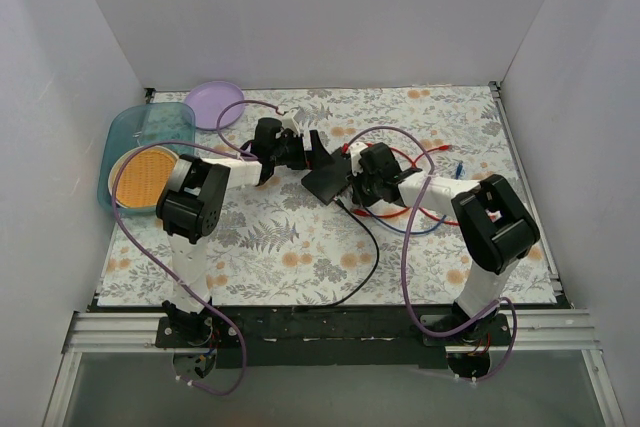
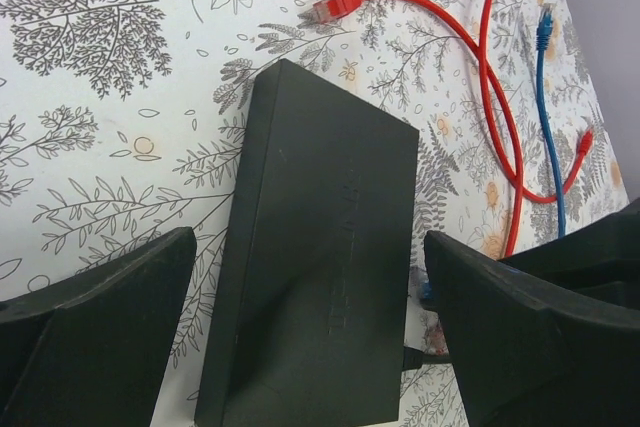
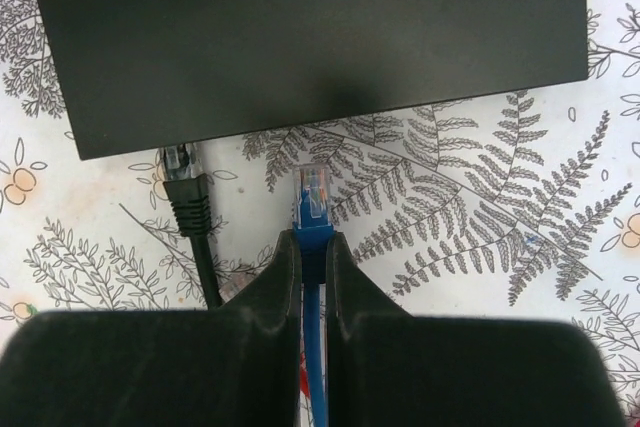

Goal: Insert the plug into the switch port

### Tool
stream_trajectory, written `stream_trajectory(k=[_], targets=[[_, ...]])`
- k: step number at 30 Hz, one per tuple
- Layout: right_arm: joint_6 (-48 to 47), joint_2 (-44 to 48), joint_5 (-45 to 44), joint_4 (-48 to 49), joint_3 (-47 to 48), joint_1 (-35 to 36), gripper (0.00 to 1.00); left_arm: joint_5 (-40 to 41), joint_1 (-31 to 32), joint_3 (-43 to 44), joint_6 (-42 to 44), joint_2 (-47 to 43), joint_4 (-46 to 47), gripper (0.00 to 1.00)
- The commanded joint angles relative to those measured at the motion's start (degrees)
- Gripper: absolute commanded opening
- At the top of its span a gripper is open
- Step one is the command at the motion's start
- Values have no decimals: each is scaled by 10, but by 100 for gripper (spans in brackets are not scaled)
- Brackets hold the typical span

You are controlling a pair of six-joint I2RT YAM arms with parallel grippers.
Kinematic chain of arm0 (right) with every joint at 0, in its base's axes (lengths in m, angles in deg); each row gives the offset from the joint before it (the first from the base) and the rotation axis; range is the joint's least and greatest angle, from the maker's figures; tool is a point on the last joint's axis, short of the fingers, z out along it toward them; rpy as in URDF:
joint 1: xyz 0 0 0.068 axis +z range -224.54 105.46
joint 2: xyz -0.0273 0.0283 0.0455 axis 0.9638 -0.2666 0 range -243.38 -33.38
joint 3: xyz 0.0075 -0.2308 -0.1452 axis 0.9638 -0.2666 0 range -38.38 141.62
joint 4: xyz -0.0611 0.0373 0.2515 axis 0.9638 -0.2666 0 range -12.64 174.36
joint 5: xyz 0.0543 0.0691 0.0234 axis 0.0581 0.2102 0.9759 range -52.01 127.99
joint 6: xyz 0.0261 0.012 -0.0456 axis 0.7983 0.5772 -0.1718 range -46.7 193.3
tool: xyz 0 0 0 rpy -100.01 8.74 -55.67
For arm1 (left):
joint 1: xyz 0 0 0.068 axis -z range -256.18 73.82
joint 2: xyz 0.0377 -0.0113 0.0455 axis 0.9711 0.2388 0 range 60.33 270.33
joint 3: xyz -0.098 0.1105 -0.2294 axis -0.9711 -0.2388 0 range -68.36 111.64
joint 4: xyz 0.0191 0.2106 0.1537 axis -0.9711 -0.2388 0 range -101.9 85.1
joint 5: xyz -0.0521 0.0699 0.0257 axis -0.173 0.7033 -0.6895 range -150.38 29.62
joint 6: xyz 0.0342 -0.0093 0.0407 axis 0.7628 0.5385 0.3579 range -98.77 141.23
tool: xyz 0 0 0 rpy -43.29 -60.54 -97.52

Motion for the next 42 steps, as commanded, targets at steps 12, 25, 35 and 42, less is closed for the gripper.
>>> stream_trajectory(k=[12, 25, 35, 42], targets=[[-2, -29, -70, -26, 52, 18, 1, -51, -3, 49, 2, 25, 0, 98], [-4, -67, -121, -70, 106, 55, 1, -64, -3, 43, 0, 26, 0, 98], [-6, -86, -135, -101, 134, 68, 1, -76, -3, 37, -7, 30, 1, 97], [-5, -92, -134, -109, 146, 68, 1, -84, -3, 26, -17, 27, 10, 96]])
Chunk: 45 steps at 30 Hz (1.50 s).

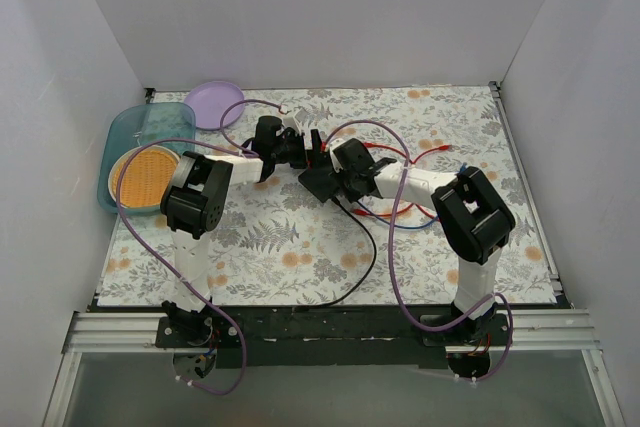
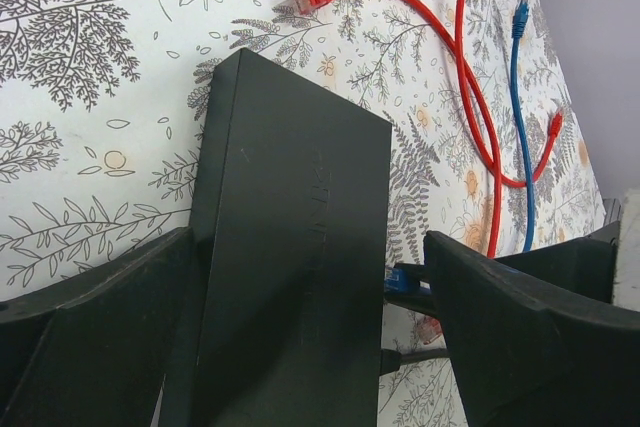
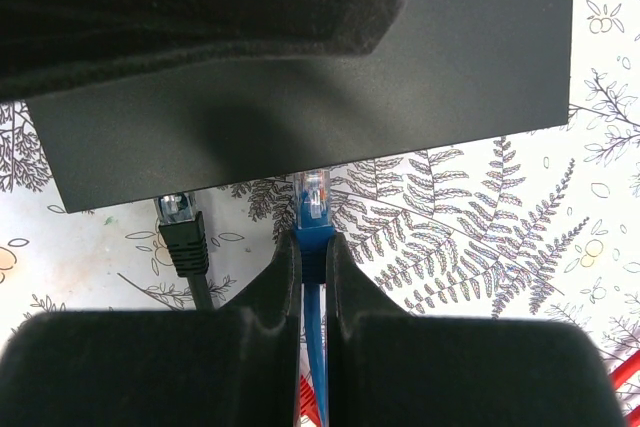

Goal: Insert the plug into the switch port

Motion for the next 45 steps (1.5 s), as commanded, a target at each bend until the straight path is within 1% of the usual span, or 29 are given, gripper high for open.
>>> stream_trajectory(k=[1, 9, 20, 29, 32, 38, 41, 45], targets=[[0, -19, 0, -11, 27, 4, 1, -24, 0, -5, -8, -3, 8, 96], [3, -25, 8, -18, 34, 9, 1, -18, 0, -8, -12, -5, -1, 96], [-8, -23, 21, -15, 36, 17, 1, -33, 0, -4, -14, 3, -1, 96], [4, -42, -21, -26, 62, 18, 1, -46, 1, -4, -5, 2, -5, 96], [7, -48, -20, -29, 75, 18, 1, -62, 1, -4, 1, 3, -4, 93], [7, -43, -19, 6, 73, 17, 1, -82, 1, -8, 13, 6, -12, 88], [7, -43, -19, 11, 81, 18, 1, -91, 3, -12, 14, 7, -13, 85], [7, -41, -15, 20, 85, 18, 1, -101, 9, -17, 18, 9, -14, 83]])
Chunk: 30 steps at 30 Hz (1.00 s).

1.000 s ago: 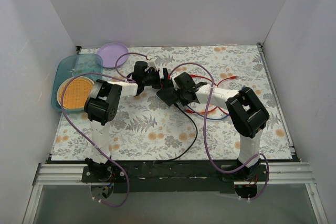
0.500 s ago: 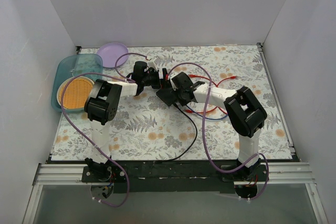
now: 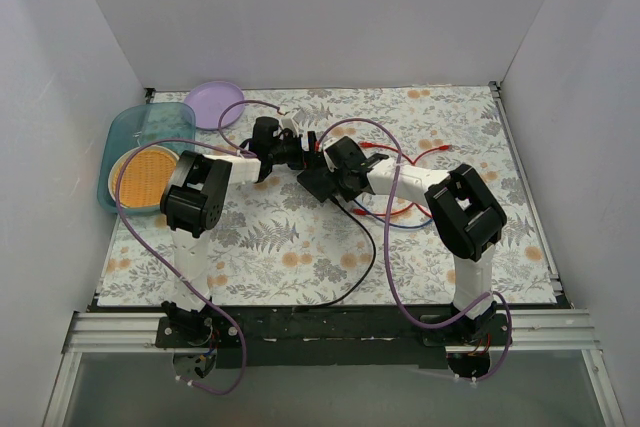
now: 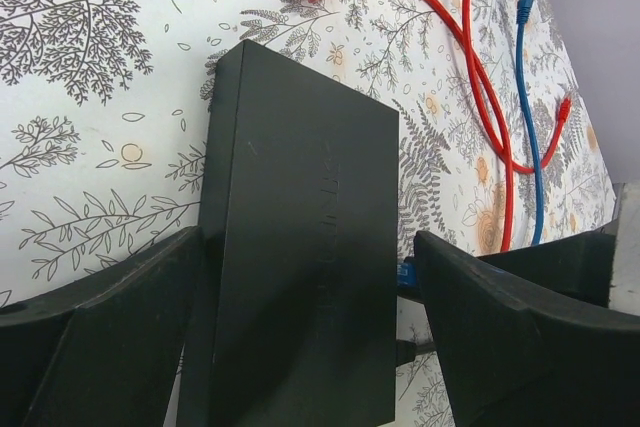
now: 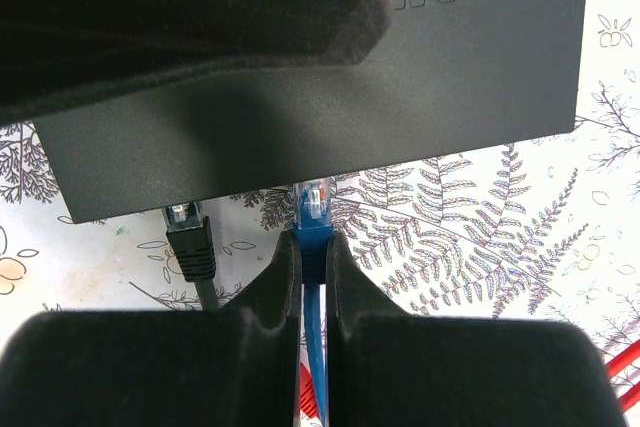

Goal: Insert the plug into the switch port

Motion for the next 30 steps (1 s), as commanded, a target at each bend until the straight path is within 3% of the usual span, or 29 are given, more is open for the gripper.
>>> stream_trajectory(k=[1, 10, 22, 30], targets=[[8, -9, 4, 80, 29, 4, 1, -80, 20, -12, 0, 4, -20, 82], [-19, 50, 33, 187, -33, 5, 1, -100, 37, -2, 11, 27, -37, 81], [-4, 68, 15, 151, -40, 5, 1, -110, 90, -71, -13, -4, -8, 77], [5, 85, 7, 184, -69, 6, 1, -109, 120, -110, -35, -27, 12, 73]])
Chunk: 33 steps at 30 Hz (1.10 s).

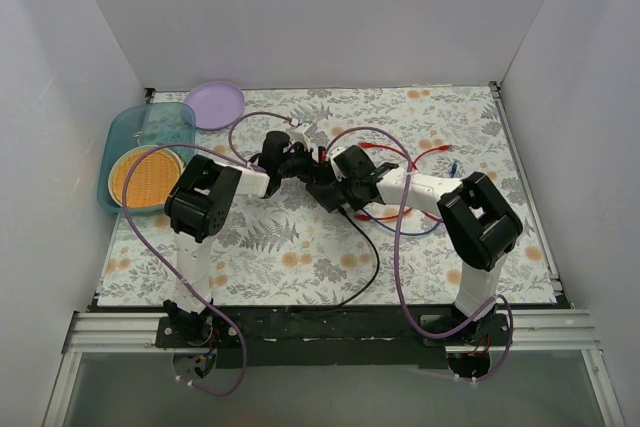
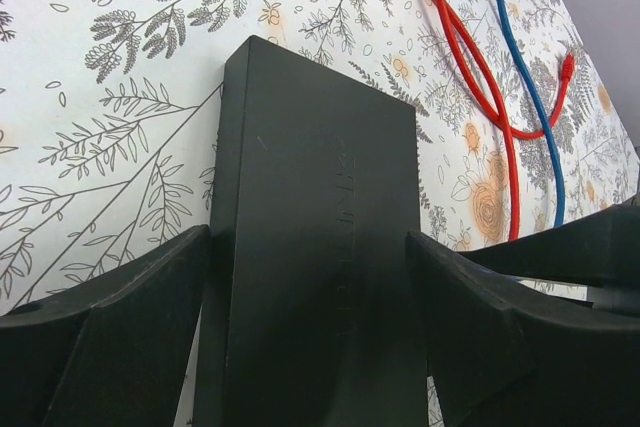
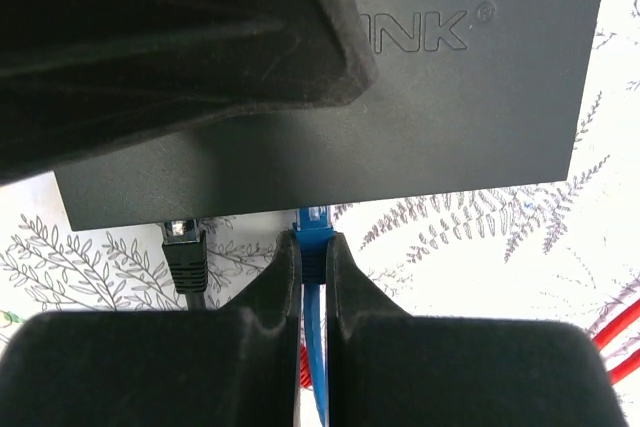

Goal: Insert the plug into the switch port

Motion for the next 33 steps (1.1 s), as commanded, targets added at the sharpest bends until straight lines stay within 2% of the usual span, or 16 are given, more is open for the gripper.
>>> stream_trajectory(k=[1, 8, 17, 26, 33], targets=[[16, 32, 1, 175, 5, 3, 1, -127, 73, -38, -52, -16, -84, 72], [15, 81, 19, 286, -57, 2, 1, -127, 79, -66, -64, -30, -72, 66], [-7, 132, 113, 418, -117, -4, 1, -132, 93, -97, -90, -41, -34, 62], [7, 112, 114, 412, -82, -12, 1, -121, 123, -122, -116, -70, -12, 56], [9, 110, 114, 407, -68, -13, 1, -128, 154, -130, -129, -89, -5, 46]])
